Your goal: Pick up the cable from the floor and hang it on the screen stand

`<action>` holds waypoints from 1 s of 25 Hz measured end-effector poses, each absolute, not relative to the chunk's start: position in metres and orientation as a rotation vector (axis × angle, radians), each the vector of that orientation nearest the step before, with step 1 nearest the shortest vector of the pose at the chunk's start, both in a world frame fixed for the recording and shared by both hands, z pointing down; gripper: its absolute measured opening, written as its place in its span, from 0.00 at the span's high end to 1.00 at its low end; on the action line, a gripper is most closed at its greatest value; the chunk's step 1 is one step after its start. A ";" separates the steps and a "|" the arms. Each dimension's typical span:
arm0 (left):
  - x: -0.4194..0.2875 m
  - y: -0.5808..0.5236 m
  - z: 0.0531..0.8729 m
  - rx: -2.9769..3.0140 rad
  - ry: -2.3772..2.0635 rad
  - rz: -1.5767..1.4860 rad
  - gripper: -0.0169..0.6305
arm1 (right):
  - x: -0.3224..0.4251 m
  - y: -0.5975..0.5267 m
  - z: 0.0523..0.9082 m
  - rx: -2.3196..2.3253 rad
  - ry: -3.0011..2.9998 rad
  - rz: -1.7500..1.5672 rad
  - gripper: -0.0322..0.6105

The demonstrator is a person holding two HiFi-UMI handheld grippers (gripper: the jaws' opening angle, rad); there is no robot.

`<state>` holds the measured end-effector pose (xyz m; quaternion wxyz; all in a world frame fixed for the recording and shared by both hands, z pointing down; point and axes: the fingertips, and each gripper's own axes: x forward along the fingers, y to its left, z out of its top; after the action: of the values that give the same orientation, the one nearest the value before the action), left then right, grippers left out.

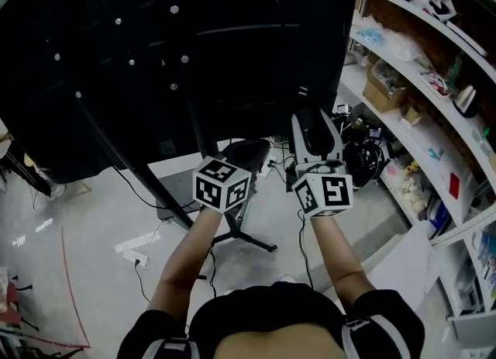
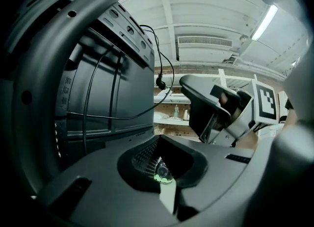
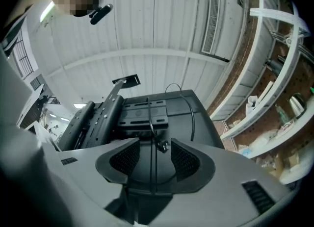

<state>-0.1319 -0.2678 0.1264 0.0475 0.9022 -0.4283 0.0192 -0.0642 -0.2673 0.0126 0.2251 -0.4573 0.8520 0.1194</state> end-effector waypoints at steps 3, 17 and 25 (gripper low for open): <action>-0.131 -0.266 0.133 2.737 -1.305 0.049 0.97 | -0.064 -0.271 0.046 -1.282 2.422 0.246 0.64; -0.112 -0.234 0.173 2.623 -1.332 -0.085 0.97 | -0.064 -0.222 0.133 -1.282 2.602 -0.045 0.87; -0.098 -0.207 0.179 2.619 -1.332 -0.113 0.97 | -0.058 -0.198 0.140 -1.311 2.605 -0.091 0.91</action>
<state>-0.0984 -0.2072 0.1790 0.1003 0.8863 -0.4506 -0.0381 -0.0582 -0.1979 0.1401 0.1117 -0.4466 0.8872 -0.0311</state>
